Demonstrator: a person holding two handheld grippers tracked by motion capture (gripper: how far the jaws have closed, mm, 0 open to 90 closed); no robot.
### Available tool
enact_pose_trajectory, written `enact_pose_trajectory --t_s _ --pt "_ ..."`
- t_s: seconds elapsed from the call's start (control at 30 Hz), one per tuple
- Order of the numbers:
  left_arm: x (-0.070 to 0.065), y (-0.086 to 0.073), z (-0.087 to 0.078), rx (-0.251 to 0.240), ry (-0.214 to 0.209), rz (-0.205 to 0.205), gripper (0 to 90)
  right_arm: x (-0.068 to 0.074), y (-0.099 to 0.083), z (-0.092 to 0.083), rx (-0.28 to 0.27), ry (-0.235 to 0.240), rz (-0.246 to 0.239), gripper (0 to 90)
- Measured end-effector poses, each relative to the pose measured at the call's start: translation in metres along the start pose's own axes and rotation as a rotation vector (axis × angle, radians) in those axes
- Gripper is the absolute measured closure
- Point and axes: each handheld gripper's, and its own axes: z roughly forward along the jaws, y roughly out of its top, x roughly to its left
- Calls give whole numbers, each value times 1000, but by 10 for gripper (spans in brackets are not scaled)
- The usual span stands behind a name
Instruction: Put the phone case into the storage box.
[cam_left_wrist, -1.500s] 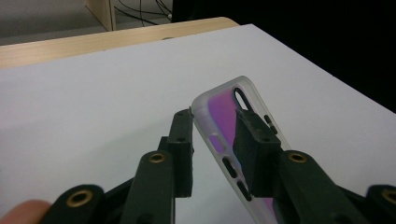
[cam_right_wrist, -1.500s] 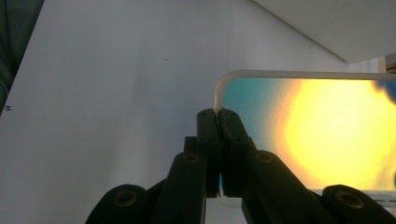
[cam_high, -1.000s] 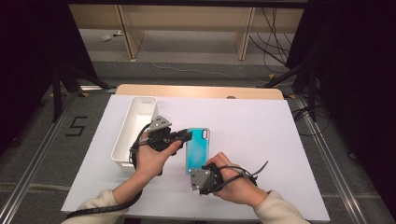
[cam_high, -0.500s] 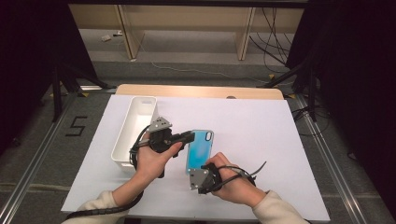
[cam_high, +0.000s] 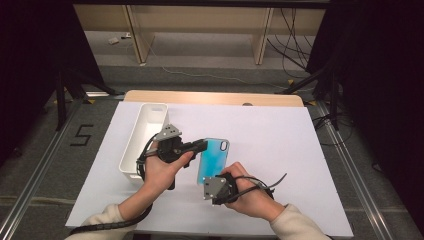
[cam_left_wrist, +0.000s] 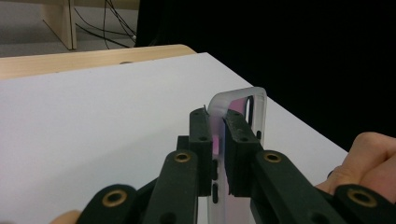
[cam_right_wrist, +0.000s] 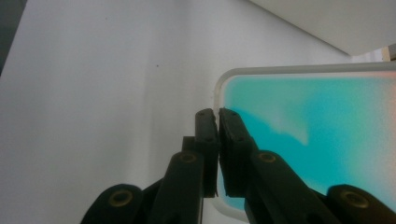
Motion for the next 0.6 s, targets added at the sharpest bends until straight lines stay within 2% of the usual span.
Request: enact_pose_trajectory --t_s 0.03,0.13,0.2,0.23,0.33,0.4,0.43,0.6 --pt "1 1 -1 -4 6 1 826 1 0 -1 3 -13 35 835" --pt "3 2 -3 -13 17 13 826 -2 -2 -4 -26 -32 56 751" --pt "5 3 -4 -20 20 24 827 -3 -2 -5 -55 -17 80 688" --pt "6 4 -5 -21 30 27 827 1 -2 -6 -63 -32 158 652" --pt "8 5 -8 -32 34 48 826 -3 -4 -10 -117 -46 178 557" --pt "9 6 -9 -38 37 59 827 -4 -6 -14 -166 -63 238 505" --pt "10 7 -10 -45 33 65 827 -6 -7 -15 -183 -87 240 479" --pt "12 10 -14 -61 38 78 826 -9 -15 -25 -270 -109 369 363"
